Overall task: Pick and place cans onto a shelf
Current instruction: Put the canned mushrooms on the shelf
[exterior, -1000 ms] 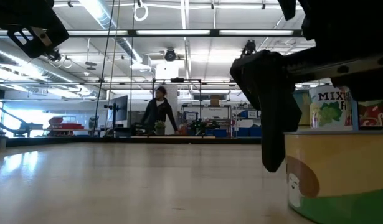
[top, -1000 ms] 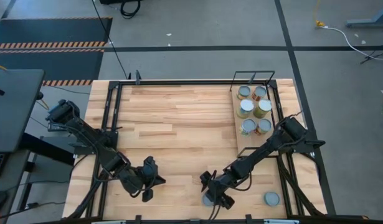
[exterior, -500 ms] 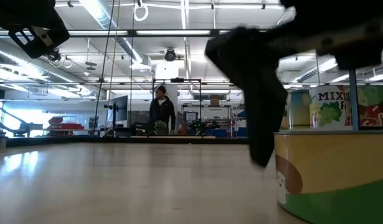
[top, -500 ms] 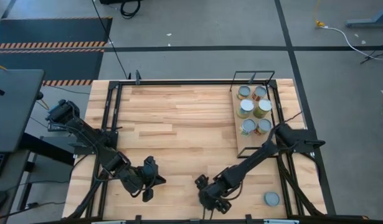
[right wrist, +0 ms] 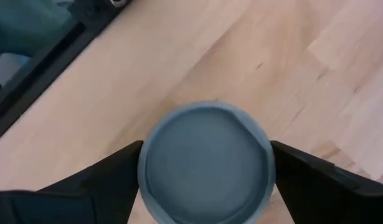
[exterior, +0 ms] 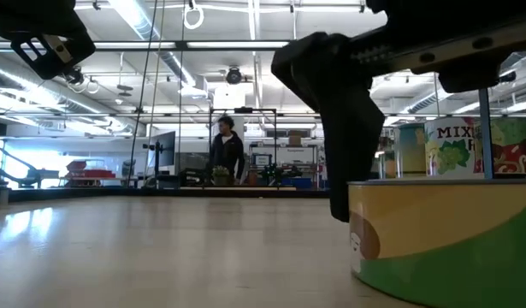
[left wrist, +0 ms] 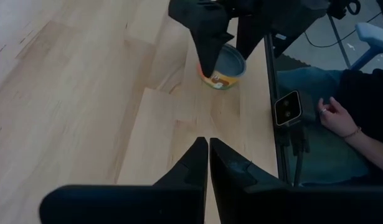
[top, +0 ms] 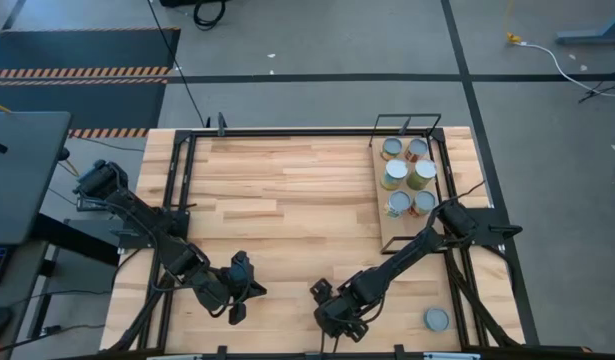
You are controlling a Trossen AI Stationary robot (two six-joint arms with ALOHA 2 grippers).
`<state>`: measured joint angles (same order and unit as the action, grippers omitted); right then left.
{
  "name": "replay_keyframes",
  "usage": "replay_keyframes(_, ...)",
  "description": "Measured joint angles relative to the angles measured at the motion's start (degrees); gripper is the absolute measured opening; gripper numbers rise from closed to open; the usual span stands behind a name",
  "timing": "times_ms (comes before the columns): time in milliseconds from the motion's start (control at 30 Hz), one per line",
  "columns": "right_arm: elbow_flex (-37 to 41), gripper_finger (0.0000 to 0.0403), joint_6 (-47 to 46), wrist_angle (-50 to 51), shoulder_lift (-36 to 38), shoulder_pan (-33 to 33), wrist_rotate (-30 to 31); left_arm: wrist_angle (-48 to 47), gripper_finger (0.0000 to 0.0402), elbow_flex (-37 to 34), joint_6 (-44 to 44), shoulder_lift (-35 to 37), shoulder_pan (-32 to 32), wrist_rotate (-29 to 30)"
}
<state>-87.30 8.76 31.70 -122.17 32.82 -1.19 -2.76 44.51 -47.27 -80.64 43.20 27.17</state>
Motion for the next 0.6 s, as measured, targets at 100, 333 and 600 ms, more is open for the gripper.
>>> replay_keyframes(100,0.0,0.033,0.0,0.0,0.0,0.0,-0.2,0.0,0.0023,0.0,0.0,0.0,0.0,0.0)
replay_keyframes(333,0.0,0.029,-1.1,2.7,0.8,0.0,-0.3,0.0,0.0023,0.0,0.0,0.0,0.0,0.0)
replay_keyframes(600,1.7,0.0288,-12.4,21.2,13.6,-4.2,10.9,0.0,0.0023,0.0,0.0,0.0,0.0,0.0)
